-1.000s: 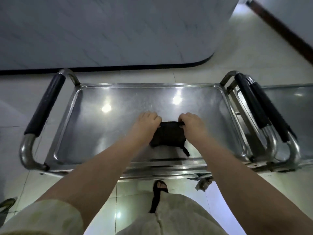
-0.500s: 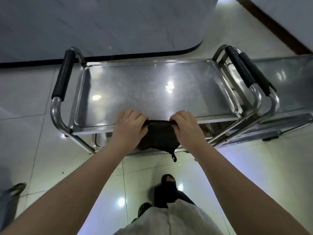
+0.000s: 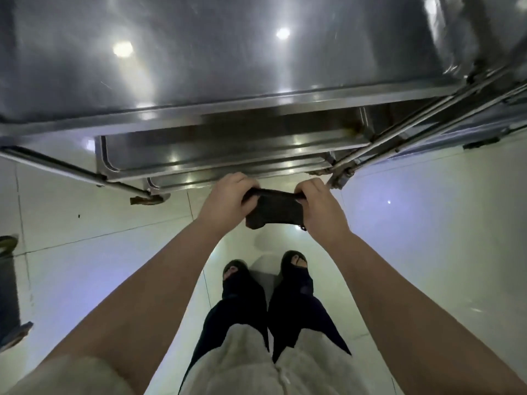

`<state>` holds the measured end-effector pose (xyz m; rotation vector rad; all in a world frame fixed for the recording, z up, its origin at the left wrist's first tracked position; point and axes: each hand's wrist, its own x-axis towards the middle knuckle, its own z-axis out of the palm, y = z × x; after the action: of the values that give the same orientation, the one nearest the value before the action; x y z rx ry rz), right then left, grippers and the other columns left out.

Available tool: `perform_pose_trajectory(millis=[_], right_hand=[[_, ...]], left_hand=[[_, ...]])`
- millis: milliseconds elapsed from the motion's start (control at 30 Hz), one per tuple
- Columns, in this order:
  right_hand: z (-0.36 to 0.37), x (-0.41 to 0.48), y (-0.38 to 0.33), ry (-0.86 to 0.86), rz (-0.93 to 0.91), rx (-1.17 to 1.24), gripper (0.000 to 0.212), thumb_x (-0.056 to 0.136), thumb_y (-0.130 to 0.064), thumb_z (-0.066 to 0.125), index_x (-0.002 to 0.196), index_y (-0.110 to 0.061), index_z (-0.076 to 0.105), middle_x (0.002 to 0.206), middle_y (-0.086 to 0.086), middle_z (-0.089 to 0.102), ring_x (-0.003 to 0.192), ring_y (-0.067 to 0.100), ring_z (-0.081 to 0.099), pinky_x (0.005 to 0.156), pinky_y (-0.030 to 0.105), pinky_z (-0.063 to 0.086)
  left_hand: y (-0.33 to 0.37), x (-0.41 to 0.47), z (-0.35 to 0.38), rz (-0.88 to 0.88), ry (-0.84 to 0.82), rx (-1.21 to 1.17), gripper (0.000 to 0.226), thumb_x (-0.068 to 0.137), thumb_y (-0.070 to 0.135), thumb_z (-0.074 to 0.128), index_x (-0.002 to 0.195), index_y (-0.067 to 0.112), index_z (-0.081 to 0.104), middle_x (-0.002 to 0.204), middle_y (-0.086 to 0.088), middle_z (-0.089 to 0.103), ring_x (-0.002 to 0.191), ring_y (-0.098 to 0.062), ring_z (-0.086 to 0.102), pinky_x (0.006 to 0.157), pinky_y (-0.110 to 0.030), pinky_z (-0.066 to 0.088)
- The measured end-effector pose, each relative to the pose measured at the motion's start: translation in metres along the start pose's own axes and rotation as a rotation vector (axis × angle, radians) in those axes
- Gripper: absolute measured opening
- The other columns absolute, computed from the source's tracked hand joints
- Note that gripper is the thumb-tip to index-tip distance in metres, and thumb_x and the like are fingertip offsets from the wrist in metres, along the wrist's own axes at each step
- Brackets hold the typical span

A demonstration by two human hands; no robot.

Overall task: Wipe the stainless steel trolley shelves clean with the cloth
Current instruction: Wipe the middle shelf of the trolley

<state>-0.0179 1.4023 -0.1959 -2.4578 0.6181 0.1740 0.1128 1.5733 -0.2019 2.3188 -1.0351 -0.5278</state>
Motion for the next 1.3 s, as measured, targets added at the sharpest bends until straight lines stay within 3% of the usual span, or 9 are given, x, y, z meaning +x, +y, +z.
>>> perform_pose_trajectory(millis=[167,300,367,500,600,800,1000,1133,1300], right_hand=[[0.028,0.083,0.086,0.034,0.001,-0.048,0.022,0.093,0.001,0.052,0.111,-0.006,0.063,0.115,0.016,0.054,0.103,0.034,0.055,0.084,0.042,0.047],[0.011,0.198,0.132,0.217,-0.014,-0.199,0.029,0.098,-0.011,0.05,0.125,-0.01,0.06,0.122,0.02,0.059,0.112,0.038,0.055,0.091,0.037,0.042],[0.012,0.257,0.143,0.278,0.022,-0.341,0.033,0.101,-0.018,0.045,0.133,-0.013,0.054,0.129,0.021,0.056,0.116,0.04,0.053,0.095,0.042,0.041],[0.06,0.301,0.159,0.385,0.107,-0.491,0.045,0.096,-0.027,0.05,0.14,-0.023,0.044,0.149,0.014,0.035,0.138,0.038,0.029,0.112,0.054,0.021],[0.111,0.286,0.174,0.275,-0.103,-0.373,0.054,0.098,-0.043,0.043,0.15,-0.03,0.034,0.155,0.007,0.033,0.143,0.032,0.025,0.116,0.049,0.014],[0.12,0.303,0.202,0.127,-0.116,-0.428,0.064,0.088,-0.077,0.019,0.148,-0.057,0.007,0.163,-0.014,0.002,0.148,0.039,-0.008,0.116,0.052,-0.01],[0.049,0.295,0.299,0.124,0.21,-0.413,0.063,0.091,-0.073,0.026,0.149,-0.055,0.008,0.164,-0.013,0.0,0.149,0.035,-0.006,0.12,0.049,-0.005],[0.066,0.3,0.269,0.159,0.279,-0.434,0.061,0.094,-0.07,0.019,0.15,-0.054,0.002,0.164,-0.012,-0.006,0.147,0.043,-0.008,0.118,0.053,-0.006],[0.141,0.294,0.161,0.15,-0.034,-0.432,0.062,0.093,-0.071,0.02,0.15,-0.053,0.006,0.164,-0.01,0.001,0.147,0.045,-0.006,0.117,0.056,-0.005]], left_hand=[[-0.05,0.091,0.097,0.008,-0.042,-0.111,0.02,0.09,0.012,0.064,0.109,0.01,0.07,0.101,-0.009,0.062,0.094,-0.024,0.057,0.078,-0.024,0.037],[-0.067,0.193,0.125,0.031,0.245,-0.158,0.022,0.089,0.023,0.066,0.107,0.013,0.073,0.098,-0.008,0.071,0.092,-0.017,0.062,0.077,-0.014,0.038],[-0.08,0.245,0.135,-0.035,0.344,-0.148,0.03,0.091,0.031,0.064,0.116,0.015,0.069,0.113,-0.008,0.07,0.105,-0.021,0.062,0.087,-0.022,0.045],[-0.117,0.294,0.152,-0.055,0.256,0.096,0.045,0.097,0.036,0.053,0.139,0.019,0.051,0.136,-0.011,0.056,0.124,-0.032,0.051,0.102,-0.042,0.042],[-0.142,0.295,0.158,0.042,0.343,0.35,0.041,0.099,0.031,0.044,0.136,0.016,0.053,0.141,-0.012,0.052,0.128,-0.036,0.045,0.106,-0.043,0.035],[-0.158,0.309,0.173,-0.085,0.137,0.464,0.052,0.103,0.053,0.021,0.149,0.031,0.032,0.163,-0.002,0.019,0.147,-0.036,0.013,0.117,-0.058,0.002],[-0.16,0.313,0.178,-0.093,0.139,0.541,0.054,0.101,0.055,0.018,0.153,0.038,0.02,0.162,-0.002,0.022,0.145,-0.034,0.023,0.115,-0.062,0.001],[-0.163,0.319,0.181,-0.101,0.135,0.555,0.055,0.102,0.054,0.016,0.154,0.041,0.008,0.165,0.002,0.009,0.147,-0.035,0.016,0.113,-0.064,0.006],[-0.168,0.316,0.178,-0.107,0.146,0.535,0.053,0.103,0.042,0.018,0.156,0.036,0.014,0.165,0.005,0.007,0.15,-0.031,0.008,0.117,-0.06,0.005]])
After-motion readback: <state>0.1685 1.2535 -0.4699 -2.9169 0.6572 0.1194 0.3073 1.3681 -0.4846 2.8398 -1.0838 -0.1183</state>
